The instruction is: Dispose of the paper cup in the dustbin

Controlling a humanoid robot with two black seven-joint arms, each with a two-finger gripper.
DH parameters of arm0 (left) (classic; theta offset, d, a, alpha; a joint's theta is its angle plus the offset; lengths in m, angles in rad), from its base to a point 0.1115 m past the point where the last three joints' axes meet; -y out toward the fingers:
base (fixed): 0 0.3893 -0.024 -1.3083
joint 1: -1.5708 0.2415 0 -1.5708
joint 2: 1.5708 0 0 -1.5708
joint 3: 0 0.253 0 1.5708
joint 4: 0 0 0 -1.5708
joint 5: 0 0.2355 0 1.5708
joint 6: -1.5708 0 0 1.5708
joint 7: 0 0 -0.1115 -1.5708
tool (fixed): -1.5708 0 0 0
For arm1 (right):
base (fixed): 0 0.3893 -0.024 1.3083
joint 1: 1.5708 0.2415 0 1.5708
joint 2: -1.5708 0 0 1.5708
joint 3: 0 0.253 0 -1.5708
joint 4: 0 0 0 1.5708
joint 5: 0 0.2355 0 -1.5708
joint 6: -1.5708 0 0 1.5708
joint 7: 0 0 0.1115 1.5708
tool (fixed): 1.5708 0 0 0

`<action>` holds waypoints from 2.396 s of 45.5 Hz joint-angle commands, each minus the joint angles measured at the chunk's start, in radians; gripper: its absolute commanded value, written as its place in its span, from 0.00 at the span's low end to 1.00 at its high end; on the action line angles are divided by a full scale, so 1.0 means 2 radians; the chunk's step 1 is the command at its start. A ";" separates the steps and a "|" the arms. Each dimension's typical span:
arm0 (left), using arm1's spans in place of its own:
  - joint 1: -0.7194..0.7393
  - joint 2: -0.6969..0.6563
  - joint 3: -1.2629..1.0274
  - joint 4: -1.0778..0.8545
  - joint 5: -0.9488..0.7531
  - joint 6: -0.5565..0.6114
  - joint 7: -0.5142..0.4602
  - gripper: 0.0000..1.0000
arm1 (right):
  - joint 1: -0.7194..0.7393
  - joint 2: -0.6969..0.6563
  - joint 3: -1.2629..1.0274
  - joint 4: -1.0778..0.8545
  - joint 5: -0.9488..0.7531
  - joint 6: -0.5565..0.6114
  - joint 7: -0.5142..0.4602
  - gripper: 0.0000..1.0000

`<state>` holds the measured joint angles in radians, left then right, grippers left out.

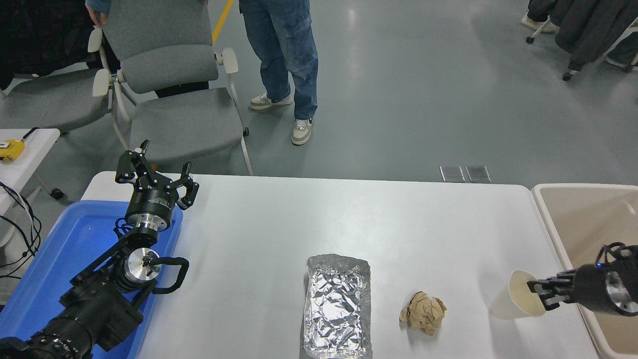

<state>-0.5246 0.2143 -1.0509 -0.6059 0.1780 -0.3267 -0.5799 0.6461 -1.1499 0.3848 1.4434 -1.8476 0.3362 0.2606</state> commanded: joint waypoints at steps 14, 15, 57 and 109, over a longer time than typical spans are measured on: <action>0.000 0.000 0.000 0.000 0.000 0.000 0.000 1.00 | 0.172 -0.135 -0.001 0.065 0.125 0.083 0.051 0.00; 0.000 0.000 0.000 0.000 0.000 0.000 0.000 1.00 | 0.176 -0.135 -0.002 0.065 0.125 0.086 0.053 0.00; 0.000 0.000 0.000 0.000 0.000 0.000 0.000 1.00 | 0.161 0.040 -0.093 -0.353 0.155 0.000 0.087 0.00; 0.000 0.000 0.000 0.000 -0.001 0.000 0.000 1.00 | -0.005 0.329 -0.265 -0.759 0.642 -0.183 0.001 0.00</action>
<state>-0.5245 0.2147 -1.0507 -0.6059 0.1778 -0.3267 -0.5804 0.6856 -0.5197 -0.1290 -0.0532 -0.6655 0.0126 0.2992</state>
